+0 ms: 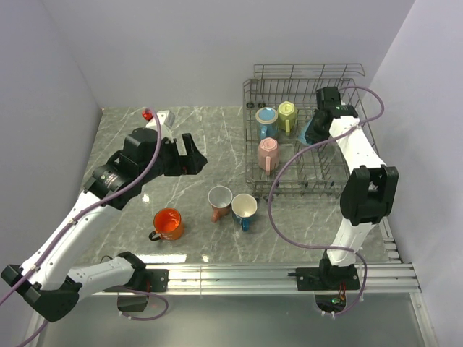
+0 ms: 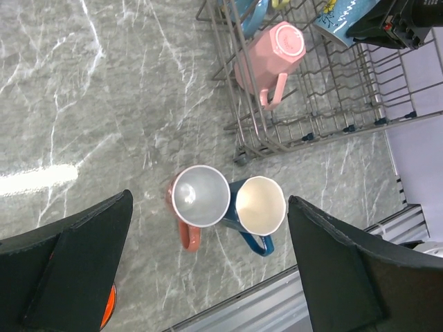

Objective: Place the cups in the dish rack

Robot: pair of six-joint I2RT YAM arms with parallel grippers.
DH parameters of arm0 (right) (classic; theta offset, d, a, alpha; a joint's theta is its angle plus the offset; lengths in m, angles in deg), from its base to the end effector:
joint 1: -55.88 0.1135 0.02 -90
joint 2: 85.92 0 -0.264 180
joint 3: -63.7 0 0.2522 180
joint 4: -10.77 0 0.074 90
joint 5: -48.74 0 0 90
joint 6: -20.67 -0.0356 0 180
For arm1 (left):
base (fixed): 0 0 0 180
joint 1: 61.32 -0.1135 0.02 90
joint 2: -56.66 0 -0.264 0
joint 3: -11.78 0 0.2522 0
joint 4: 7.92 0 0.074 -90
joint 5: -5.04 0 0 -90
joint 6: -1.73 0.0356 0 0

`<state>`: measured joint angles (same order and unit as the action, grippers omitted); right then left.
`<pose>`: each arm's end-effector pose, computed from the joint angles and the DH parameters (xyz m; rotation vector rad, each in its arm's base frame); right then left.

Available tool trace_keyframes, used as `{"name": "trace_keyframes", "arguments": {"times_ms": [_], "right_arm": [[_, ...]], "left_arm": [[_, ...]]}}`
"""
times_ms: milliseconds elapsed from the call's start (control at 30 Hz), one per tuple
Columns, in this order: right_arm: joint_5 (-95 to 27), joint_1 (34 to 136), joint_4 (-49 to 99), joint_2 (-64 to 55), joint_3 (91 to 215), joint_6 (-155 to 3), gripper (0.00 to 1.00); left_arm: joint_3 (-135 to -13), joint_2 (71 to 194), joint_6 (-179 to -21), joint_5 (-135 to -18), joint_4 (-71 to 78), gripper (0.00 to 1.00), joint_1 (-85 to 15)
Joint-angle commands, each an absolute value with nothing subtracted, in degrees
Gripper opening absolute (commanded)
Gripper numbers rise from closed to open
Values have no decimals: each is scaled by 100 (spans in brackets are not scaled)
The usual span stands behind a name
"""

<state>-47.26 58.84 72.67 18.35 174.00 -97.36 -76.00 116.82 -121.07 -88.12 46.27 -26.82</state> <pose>0.3969 0.0168 0.3053 0.5910 2.4701 0.0800 0.1742 -0.1174 0.4104 -0.0046 2.1024 -0.6716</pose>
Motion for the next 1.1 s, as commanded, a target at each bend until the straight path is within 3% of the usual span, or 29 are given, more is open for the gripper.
{"name": "trace_keyframes", "arguments": {"times_ms": [0,633,1067], "right_arm": [[-4820,6000,6505,1893,17564,-9851,0],[-5031,6748,6628,549,16482,-10264,0],[-5049,6950,6470,1040,16114,-10308,0]], "left_arm": [[-7923,11694,-12106,-8901,4688,99,-2669],[-7616,11668,-12106,-8848,4478,99,-2669],[-7458,11572,-12035,-8778,4460,99,-2669]]}}
